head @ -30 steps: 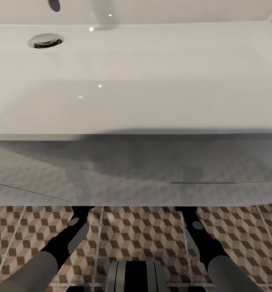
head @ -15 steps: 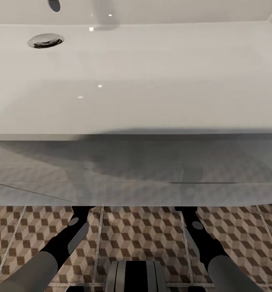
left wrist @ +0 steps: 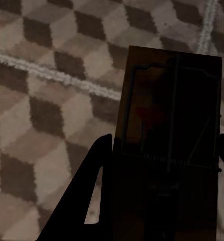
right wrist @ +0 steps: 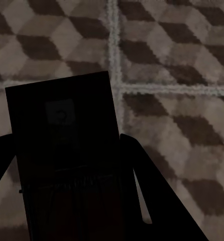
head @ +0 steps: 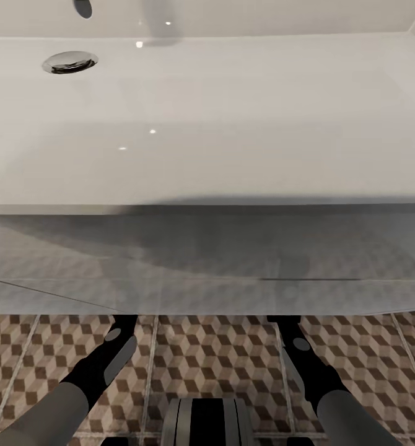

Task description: Take the four mousetraps from the cabinet in the bathroom and place them on the bathroom floor. Make sure all four end up on the same floor surface, and ensure that at least two of them are either under or directly next to the same bathroom sink.

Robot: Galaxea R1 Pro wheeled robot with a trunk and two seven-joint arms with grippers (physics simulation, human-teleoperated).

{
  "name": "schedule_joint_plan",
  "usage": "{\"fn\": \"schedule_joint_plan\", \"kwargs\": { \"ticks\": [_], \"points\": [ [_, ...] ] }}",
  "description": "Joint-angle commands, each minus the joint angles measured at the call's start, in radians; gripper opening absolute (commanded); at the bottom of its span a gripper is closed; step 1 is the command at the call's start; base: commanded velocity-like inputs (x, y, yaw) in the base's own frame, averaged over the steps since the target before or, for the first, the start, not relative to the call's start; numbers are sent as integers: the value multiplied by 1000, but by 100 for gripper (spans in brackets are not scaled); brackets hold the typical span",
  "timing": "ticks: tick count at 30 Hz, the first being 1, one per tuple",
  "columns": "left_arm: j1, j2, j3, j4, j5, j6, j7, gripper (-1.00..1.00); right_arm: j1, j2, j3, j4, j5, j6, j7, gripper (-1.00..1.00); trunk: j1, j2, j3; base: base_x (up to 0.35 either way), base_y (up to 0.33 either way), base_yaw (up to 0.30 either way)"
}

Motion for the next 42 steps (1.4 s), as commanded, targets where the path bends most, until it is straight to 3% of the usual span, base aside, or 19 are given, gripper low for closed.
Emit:
{"fn": "schedule_joint_plan", "kwargs": {
  "ticks": [1,42],
  "points": [
    [-1,2,-8,-6,8,-5,11,-100,0,0,0,1,2,-3,-3,-100,0,0,-1,0,0,0],
    [0,1,-5,-13,7,14,24,-100,0,0,1,2,2,-3,-2,-100,0,0,-1,0,0,0]
  ]
}}
